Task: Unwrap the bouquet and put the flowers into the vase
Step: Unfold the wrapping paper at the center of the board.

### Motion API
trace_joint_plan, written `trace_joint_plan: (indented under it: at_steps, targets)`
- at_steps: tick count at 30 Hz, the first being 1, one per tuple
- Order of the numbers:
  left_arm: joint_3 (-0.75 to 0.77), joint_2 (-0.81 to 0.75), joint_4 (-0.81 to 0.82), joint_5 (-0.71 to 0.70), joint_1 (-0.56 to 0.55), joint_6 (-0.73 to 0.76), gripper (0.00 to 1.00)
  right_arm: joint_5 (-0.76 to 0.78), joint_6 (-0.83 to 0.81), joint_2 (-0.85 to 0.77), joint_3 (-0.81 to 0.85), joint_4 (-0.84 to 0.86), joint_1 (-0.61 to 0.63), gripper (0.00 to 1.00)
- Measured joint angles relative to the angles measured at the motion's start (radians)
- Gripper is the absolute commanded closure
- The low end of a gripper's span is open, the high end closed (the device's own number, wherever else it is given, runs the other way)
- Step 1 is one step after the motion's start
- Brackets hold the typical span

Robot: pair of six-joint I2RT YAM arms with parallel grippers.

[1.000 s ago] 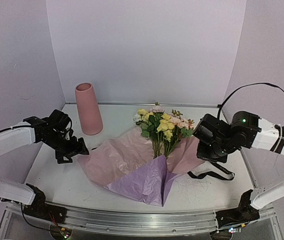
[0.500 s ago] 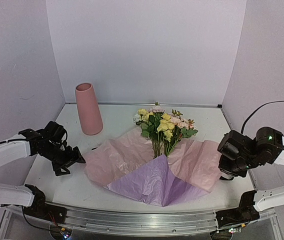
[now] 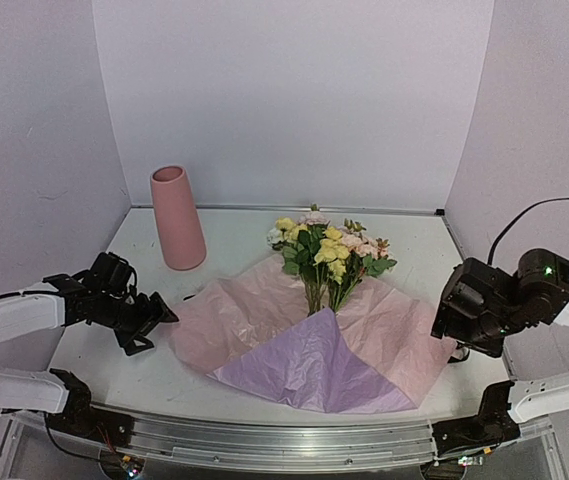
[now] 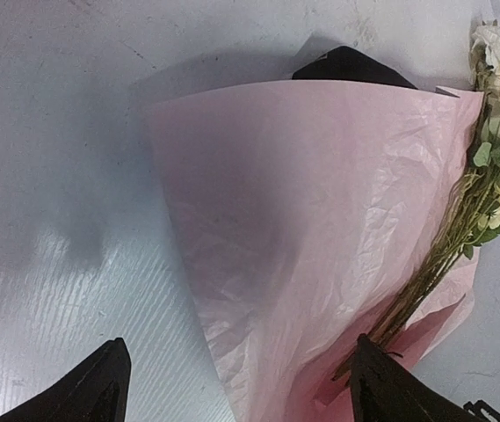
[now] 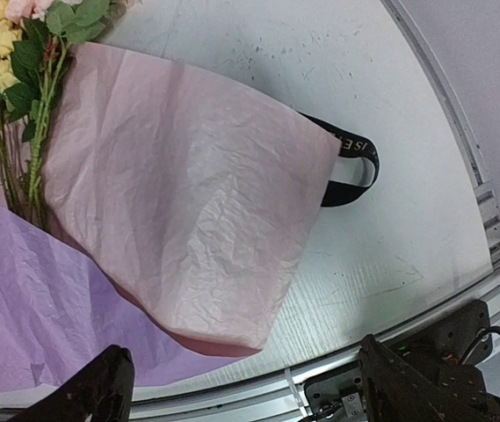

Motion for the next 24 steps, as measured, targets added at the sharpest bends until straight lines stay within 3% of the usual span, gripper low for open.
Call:
trace_joint_plan:
  at_steps: [6, 12, 19, 24]
  targets:
    - [-0.033, 0.032, 0.069, 0.003, 0.0, -0.031, 0.26, -0.006, -0.09, 0.032, 0.033, 0.069, 0.0, 0.17]
    - [-0.07, 0.05, 0.151, 0.003, 0.0, -0.074, 0.38, -0.105, -0.199, 0.181, 0.033, 0.249, 0.0, 0.23]
    - [-0.096, 0.092, 0.233, 0.003, 0.0, -0.101, 0.5, -0.185, -0.285, 0.287, 0.033, 0.399, -0.006, 0.42]
    - [-0.096, 0.142, 0.278, 0.0, 0.0, -0.101, 0.62, -0.249, -0.33, 0.329, 0.029, 0.478, -0.088, 0.54]
